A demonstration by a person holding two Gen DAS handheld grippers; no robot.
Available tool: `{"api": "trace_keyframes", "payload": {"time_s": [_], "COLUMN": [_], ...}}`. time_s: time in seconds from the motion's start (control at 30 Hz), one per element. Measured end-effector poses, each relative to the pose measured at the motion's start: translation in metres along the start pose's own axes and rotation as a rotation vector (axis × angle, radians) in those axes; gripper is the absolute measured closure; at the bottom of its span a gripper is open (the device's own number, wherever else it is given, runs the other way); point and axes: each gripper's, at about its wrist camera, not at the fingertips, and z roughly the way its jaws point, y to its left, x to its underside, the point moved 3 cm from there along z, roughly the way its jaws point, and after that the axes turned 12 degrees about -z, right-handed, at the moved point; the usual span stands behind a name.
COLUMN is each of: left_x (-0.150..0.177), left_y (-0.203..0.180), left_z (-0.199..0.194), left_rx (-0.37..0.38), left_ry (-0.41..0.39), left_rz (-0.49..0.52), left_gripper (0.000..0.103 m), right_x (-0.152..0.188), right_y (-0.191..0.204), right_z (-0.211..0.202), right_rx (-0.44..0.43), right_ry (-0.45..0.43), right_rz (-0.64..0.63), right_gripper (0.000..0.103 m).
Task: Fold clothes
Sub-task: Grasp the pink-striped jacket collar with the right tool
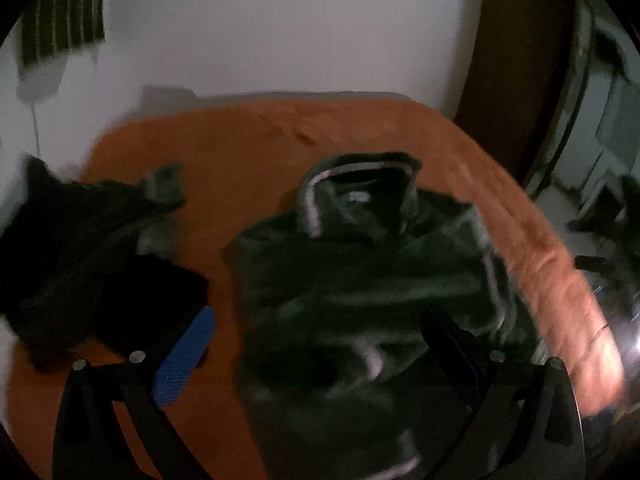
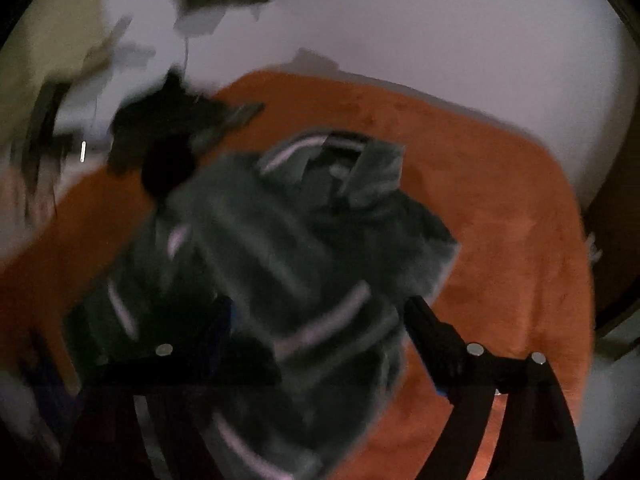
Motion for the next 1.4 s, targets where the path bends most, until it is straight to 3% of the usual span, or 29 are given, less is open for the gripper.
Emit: {"api": "trace_keyframes", "payload": {"time_s": [0.2,0.3,0.47,0.6,0.63,0.67,0.7,0.73,0.8,0.9,0.97,1.07,1.13,1.2,1.3,1.37,1.4], "left_x": [-0.008,-0.007,0.018,0.032,0.035,0.038,0.041,0.044,0.051,0.057,0.058,0.056,0.054,0.055,0.059,0.060,0.061], "left_y": [0.006,0.008,0.012,0.020,0.023,0.025,0.028,0.031,0.036,0.039,0.039,0.038,0.039,0.039,0.037,0.034,0.033], "left_z": [0.083,0.118,0.142,0.146,0.144,0.144,0.142,0.141,0.141,0.143,0.145,0.147,0.146,0.146,0.149,0.148,0.148], "left_rx": [0.113,0.171,0.158,0.136,0.134,0.135,0.140,0.145,0.159,0.174,0.177,0.178,0.182,0.181,0.172,0.164,0.160], "left_ry": [0.061,0.085,0.122,0.146,0.145,0.150,0.156,0.162,0.180,0.206,0.216,0.225,0.225,0.225,0.229,0.230,0.232], "left_rz": [-0.326,-0.471,-0.506,-0.486,-0.483,-0.485,-0.494,-0.504,-0.526,-0.531,-0.517,-0.506,-0.505,-0.504,-0.483,-0.461,-0.448], "left_gripper": [0.001,0.001,0.001,0.001,0.001,0.001,0.001,0.001,0.001,0.001,0.001,0.001,0.001,0.001,0.001,0.001,0.001], "right_x": [-0.065,-0.088,-0.121,-0.123,-0.121,-0.119,-0.117,-0.114,-0.096,-0.043,-0.014,0.019,0.012,-0.001,-0.029,-0.052,-0.061], "right_y": [-0.060,-0.089,-0.127,-0.145,-0.148,-0.151,-0.154,-0.157,-0.169,-0.186,-0.185,-0.183,-0.184,-0.189,-0.204,-0.215,-0.217], "right_z": [0.091,0.138,0.202,0.249,0.257,0.265,0.273,0.280,0.281,0.291,0.312,0.331,0.325,0.313,0.285,0.263,0.258], "right_rx": [-0.052,-0.101,-0.139,-0.131,-0.165,-0.198,-0.232,-0.270,-0.445,-0.758,-0.886,-0.801,-0.726,-0.602,-0.340,-0.163,-0.127], "right_ry": [-0.029,-0.032,-0.039,0.016,0.008,0.000,-0.009,-0.022,-0.166,-0.417,-0.414,-0.221,-0.135,-0.053,0.014,0.003,-0.010], "right_rz": [0.266,0.465,0.680,0.774,0.800,0.826,0.852,0.881,1.024,1.352,1.489,1.506,1.404,1.281,1.055,0.892,0.841], "right_gripper": [0.016,0.016,0.016,0.016,0.017,0.034,0.071,0.091,0.094,0.094,0.094,0.091,0.085,0.062,0.060,0.060,0.059]}}
